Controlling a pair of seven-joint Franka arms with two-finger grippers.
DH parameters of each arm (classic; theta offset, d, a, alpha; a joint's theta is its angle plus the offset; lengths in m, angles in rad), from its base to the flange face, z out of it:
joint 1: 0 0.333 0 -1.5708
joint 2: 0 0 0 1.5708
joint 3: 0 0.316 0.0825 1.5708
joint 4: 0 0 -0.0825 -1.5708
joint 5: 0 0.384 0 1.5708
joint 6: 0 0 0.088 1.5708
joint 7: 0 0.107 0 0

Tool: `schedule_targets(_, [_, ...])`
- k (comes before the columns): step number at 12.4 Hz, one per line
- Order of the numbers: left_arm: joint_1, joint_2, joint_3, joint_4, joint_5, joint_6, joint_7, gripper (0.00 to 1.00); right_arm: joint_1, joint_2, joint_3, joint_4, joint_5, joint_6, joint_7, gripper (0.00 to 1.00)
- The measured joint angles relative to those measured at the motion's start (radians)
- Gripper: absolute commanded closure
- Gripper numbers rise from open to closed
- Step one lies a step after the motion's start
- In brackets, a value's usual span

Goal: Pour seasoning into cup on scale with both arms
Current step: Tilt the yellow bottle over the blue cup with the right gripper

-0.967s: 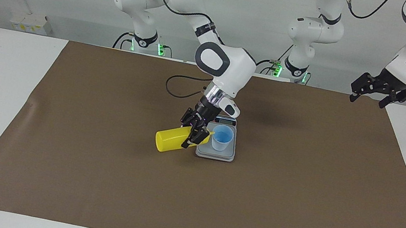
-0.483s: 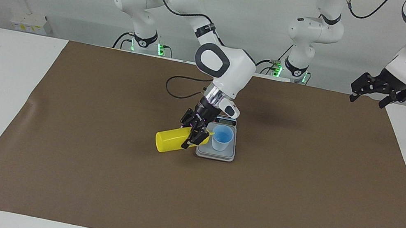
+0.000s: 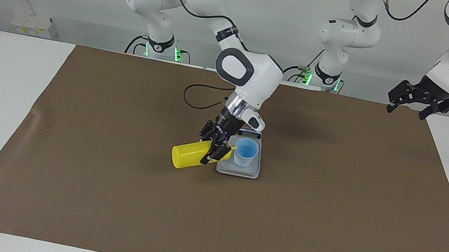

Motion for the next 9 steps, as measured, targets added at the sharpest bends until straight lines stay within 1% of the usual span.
schedule_targets(3, [0.000,0.000,0.000,0.000,0.000,0.000,0.000,0.00,-0.001,0.004,0.000,0.000,0.010,0.002,0.032,1.00])
schedule_targets(5, [0.000,0.000,0.000,0.000,0.000,0.000,0.000,0.00,-0.002,0.007,0.000,0.001,0.036,0.003,0.037,1.00])
schedule_targets(9, [0.000,0.000,0.000,0.000,0.000,0.000,0.000,0.00,-0.002,0.009,0.000,0.005,0.040,0.003,0.038,1.00])
